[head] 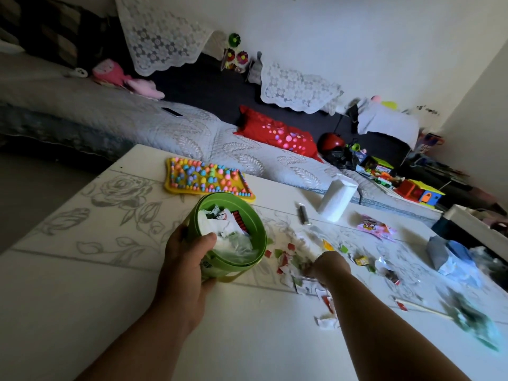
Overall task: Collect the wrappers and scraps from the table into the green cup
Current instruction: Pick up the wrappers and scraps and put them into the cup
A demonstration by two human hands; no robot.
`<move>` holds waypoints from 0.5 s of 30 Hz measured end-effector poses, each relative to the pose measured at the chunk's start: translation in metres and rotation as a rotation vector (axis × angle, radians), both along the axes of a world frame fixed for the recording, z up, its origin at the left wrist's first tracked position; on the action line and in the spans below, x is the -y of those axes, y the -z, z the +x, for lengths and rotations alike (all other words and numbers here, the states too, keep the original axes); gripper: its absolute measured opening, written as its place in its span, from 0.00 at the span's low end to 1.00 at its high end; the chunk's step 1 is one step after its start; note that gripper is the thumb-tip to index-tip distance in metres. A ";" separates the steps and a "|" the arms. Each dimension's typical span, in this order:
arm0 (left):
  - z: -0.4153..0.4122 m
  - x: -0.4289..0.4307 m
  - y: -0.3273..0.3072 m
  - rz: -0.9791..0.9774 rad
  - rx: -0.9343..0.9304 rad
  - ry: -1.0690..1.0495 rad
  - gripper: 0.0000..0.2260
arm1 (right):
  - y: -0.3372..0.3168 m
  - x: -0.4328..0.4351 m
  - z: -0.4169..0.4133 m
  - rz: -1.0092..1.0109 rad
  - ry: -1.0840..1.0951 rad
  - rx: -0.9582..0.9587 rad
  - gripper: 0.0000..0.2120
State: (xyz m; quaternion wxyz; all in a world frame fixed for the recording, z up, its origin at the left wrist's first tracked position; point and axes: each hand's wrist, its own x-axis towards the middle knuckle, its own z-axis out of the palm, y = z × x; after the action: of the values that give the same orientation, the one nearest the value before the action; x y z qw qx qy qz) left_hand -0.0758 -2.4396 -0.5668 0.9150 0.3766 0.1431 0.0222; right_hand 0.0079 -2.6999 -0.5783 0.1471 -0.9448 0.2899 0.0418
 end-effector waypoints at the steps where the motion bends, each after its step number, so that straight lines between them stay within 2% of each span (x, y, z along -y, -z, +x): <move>1: 0.001 0.000 0.000 0.003 0.000 0.003 0.23 | -0.001 0.002 -0.003 0.014 -0.013 0.044 0.14; 3: 0.002 0.002 0.001 0.004 -0.006 0.006 0.23 | -0.002 0.005 -0.011 0.177 0.006 0.156 0.18; 5: 0.002 0.004 0.001 0.001 -0.008 0.005 0.23 | -0.008 0.008 -0.020 0.441 0.050 0.273 0.25; 7: 0.001 0.005 -0.001 0.003 -0.004 0.008 0.22 | -0.020 0.009 -0.029 0.660 0.073 0.369 0.28; 9: 0.000 0.005 -0.001 0.007 0.000 0.011 0.21 | -0.040 0.005 -0.037 0.758 0.055 0.418 0.26; 15: -0.004 0.005 -0.002 0.016 0.004 0.008 0.24 | -0.111 -0.030 -0.054 0.857 -0.168 0.437 0.12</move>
State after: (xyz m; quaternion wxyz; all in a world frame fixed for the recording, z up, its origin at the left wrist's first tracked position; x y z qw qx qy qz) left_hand -0.0803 -2.4445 -0.5649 0.9122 0.3846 0.1396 0.0204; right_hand -0.0462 -2.6695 -0.4670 0.5764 -0.8059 0.1318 -0.0302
